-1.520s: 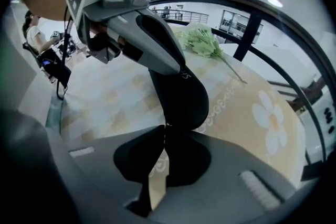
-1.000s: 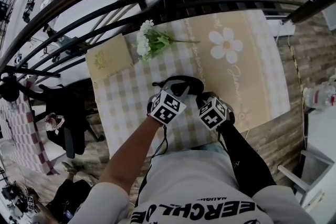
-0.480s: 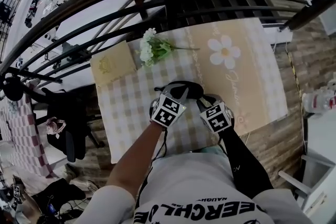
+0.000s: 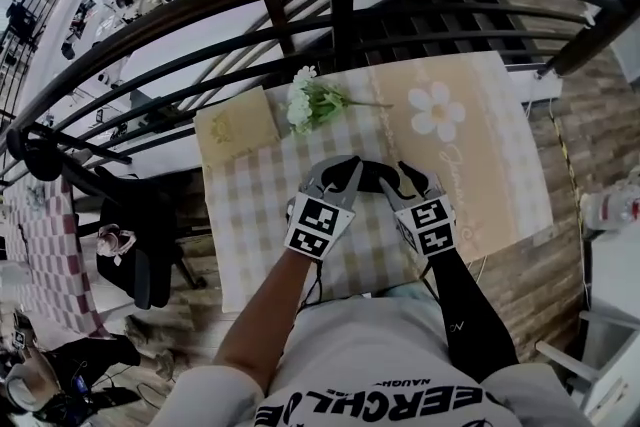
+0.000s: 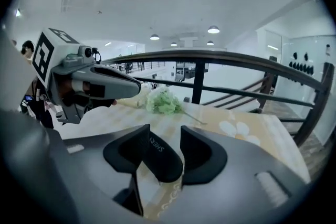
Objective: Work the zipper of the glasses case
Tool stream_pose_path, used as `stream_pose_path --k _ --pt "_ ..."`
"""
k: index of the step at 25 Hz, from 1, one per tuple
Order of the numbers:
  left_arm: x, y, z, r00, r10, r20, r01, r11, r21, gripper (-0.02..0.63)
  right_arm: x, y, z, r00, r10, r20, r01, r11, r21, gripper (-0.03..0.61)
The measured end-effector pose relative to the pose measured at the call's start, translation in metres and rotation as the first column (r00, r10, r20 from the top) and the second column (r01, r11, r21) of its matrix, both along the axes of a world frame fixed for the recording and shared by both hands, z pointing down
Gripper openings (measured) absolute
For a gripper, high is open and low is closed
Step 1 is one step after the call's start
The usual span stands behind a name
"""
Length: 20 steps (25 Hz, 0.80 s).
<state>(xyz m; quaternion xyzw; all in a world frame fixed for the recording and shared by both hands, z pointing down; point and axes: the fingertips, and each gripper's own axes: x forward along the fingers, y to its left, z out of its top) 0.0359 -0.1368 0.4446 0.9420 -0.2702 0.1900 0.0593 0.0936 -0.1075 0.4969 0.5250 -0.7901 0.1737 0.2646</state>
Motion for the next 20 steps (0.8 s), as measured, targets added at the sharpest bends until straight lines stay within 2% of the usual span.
stream_pose_path --k 7,9,14,20 --pt "-0.048 -0.019 -0.073 0.99 -0.111 -0.088 0.122 0.983 0.14 0.0 -0.014 -0.011 -0.055 0.999 -0.01 -0.031 0.015 0.988 0.152 0.215" --pt "-0.056 -0.022 -0.091 0.988 -0.117 -0.102 0.133 0.977 0.168 0.0 -0.017 -0.014 -0.073 0.999 -0.007 -0.031 0.013 0.98 0.2 0.215" --pt "-0.067 -0.013 -0.122 0.986 -0.107 -0.128 0.13 0.975 0.182 0.0 -0.022 -0.009 -0.118 1.0 -0.011 -0.021 0.017 0.954 0.3 0.213" --pt "-0.071 -0.001 -0.157 0.984 -0.095 -0.153 0.13 0.962 0.242 0.0 -0.014 0.001 -0.166 1.0 0.022 0.002 -0.021 0.914 0.404 0.212"
